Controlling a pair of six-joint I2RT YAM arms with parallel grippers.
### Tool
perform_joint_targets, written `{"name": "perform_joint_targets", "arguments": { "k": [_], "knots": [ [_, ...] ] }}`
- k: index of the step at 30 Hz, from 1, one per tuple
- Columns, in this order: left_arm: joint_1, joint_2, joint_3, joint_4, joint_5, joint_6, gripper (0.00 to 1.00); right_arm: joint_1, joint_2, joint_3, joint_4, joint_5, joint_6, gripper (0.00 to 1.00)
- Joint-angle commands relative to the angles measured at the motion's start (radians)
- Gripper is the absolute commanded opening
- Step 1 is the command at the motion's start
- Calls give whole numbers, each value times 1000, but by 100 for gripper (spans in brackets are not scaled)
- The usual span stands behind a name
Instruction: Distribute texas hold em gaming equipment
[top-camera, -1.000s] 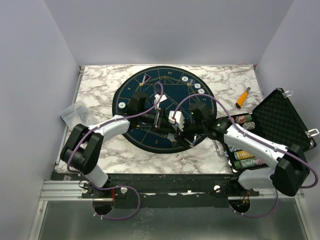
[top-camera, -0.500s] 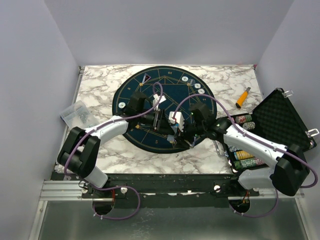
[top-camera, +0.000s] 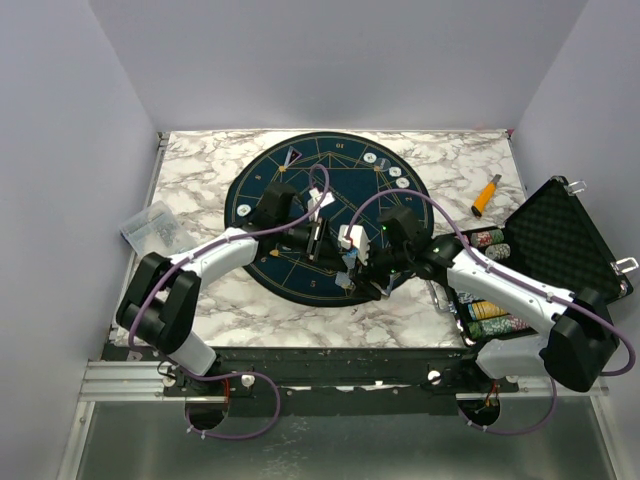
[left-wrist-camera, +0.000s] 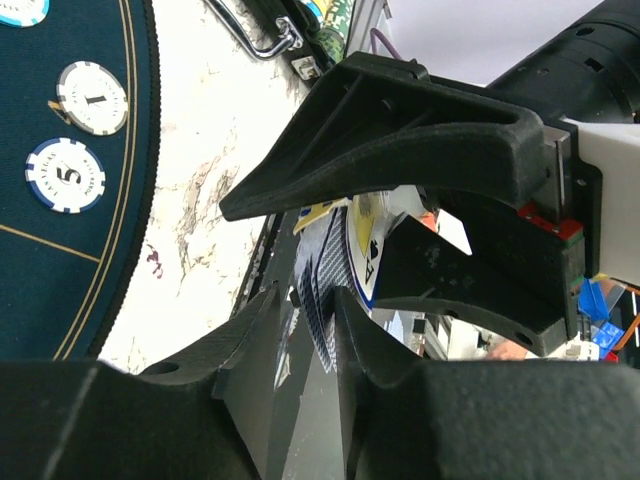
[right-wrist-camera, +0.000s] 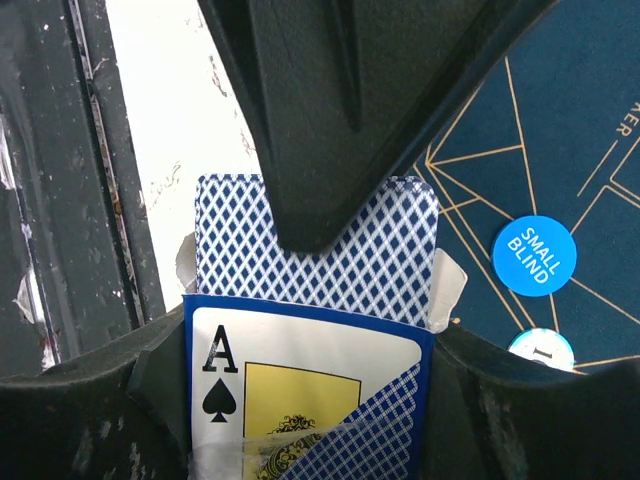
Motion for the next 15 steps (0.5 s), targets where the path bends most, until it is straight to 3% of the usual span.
{"name": "perform_joint_targets", "arguments": {
  "k": [1,6,8,11,15],
  "knots": [
    [35,-27,6,-64,-48,69,27,-4,-30,8,2,-20,-11,1],
    [42,-59,0,-73,-47,97,27,-5,-32,-1,-1,-14,-15,1],
    [42,-75,-4,-72,-33,111,32,-5,-32,-4,4,-9,-12,1],
    [32,-108,-14,-49,-22,116,48,-4,-29,-9,14,-5,-6,1],
    [-2,-110,-6,-38,-50,112,56,-5,-21,-1,18,-7,-2,1]
  ]
}}
